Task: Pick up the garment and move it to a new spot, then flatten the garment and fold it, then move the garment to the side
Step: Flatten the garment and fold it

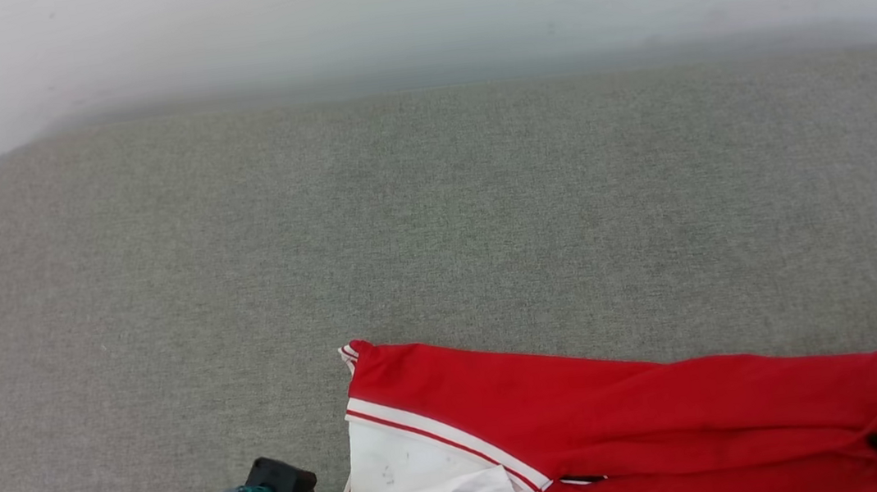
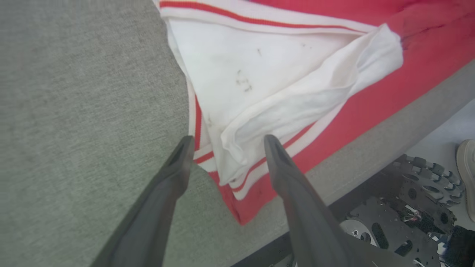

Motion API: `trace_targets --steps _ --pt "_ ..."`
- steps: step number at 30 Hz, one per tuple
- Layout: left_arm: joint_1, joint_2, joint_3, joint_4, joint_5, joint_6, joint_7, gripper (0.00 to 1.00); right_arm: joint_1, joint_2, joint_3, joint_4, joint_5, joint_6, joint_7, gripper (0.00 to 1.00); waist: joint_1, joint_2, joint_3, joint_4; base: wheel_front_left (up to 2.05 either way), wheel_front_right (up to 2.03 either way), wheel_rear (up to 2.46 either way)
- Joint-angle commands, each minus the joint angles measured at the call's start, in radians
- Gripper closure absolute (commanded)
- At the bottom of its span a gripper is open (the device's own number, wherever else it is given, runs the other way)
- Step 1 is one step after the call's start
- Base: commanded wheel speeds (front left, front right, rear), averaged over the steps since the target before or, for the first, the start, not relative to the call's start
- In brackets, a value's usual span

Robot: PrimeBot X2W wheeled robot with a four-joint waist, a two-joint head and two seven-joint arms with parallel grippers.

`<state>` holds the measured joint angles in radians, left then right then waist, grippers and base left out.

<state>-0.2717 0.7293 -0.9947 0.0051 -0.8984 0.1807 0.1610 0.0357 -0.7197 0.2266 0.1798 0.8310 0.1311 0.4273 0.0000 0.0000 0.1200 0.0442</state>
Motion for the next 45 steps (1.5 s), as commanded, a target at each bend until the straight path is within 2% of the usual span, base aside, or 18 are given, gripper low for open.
trace_targets --steps 1,5,8,15,17,20,21,22,25,28,31,39,45 --pt "0.009 0.002 0.010 0.000 0.002 0.008 -0.013 0.00 -0.012 -0.003 -0.016 -0.011 0.018 -0.001 0.006 0.00 0.0000 0.0000 -0.010 -0.004 0.00 0.00 0.00" --pt "0.025 0.006 0.051 -0.017 -0.017 0.039 -0.067 0.00 0.012 0.028 -0.095 -0.036 0.101 -0.001 0.094 0.00 0.0000 0.0000 -0.035 -0.010 0.00 0.00 0.00" --pt "0.034 0.007 0.096 -0.038 -0.020 0.073 -0.134 0.00 0.016 0.039 -0.154 -0.082 0.100 -0.001 0.147 0.00 0.0000 0.0000 -0.046 -0.012 0.00 0.00 0.00" --pt "0.048 -0.015 0.191 -0.057 0.026 0.147 -0.343 0.00 0.009 0.137 -0.277 -0.140 -0.002 -0.001 0.272 0.00 0.0000 0.0000 -0.046 -0.003 0.00 0.00 0.00" --pt "0.049 -0.021 0.200 -0.054 0.037 0.159 -0.365 0.00 0.005 0.154 -0.295 -0.139 -0.025 -0.001 0.288 0.00 0.0000 0.0000 -0.044 0.000 0.00 0.00 0.00" --pt "0.058 -0.045 0.231 -0.049 0.072 0.178 -0.408 0.00 -0.007 0.212 -0.355 -0.122 -0.112 -0.001 0.329 0.00 0.0000 0.0000 -0.030 0.010 0.00 0.00 0.00" --pt "0.066 -0.059 0.254 -0.043 0.098 0.182 -0.421 0.00 -0.023 0.265 -0.410 -0.098 -0.156 -0.001 0.351 0.00 0.0000 0.0000 -0.022 0.016 0.00 0.00 0.00" --pt "0.066 -0.059 0.254 -0.043 0.098 0.182 -0.421 0.00 -0.023 0.265 -0.410 -0.098 -0.156 -0.001 0.351 0.00 0.0000 0.0000 -0.022 0.016 0.00 0.00 0.00" --pt "0.084 -0.085 0.293 -0.037 0.135 0.179 -0.426 0.00 -0.047 0.341 -0.509 -0.052 -0.230 -0.001 0.382 0.00 0.0000 0.0000 -0.007 0.025 0.00 0.00 0.00" --pt "0.109 -0.105 0.332 -0.029 0.169 0.161 -0.427 0.00 -0.077 0.412 -0.570 -0.015 -0.283 -0.001 0.411 0.00 0.0000 0.0000 0.006 0.032 0.00 0.00 0.00" --pt "0.124 -0.124 0.365 -0.021 0.196 0.136 -0.428 0.00 -0.091 0.451 -0.604 0.025 -0.319 -0.001 0.430 0.00 0.0000 0.0000 0.016 0.037 0.00 0.00 0.00" --pt "0.141 -0.151 0.420 0.010 0.235 0.084 -0.428 0.00 -0.066 0.518 -0.556 0.082 -0.328 -0.001 0.491 0.00 0.0000 0.0000 0.026 0.041 0.00 0.00 0.00" --pt "0.148 -0.167 0.442 0.028 0.249 0.061 -0.428 0.00 -0.069 0.551 -0.512 0.110 -0.311 0.000 0.475 0.00 0.0000 0.0000 0.024 0.036 0.00 0.00 0.00"
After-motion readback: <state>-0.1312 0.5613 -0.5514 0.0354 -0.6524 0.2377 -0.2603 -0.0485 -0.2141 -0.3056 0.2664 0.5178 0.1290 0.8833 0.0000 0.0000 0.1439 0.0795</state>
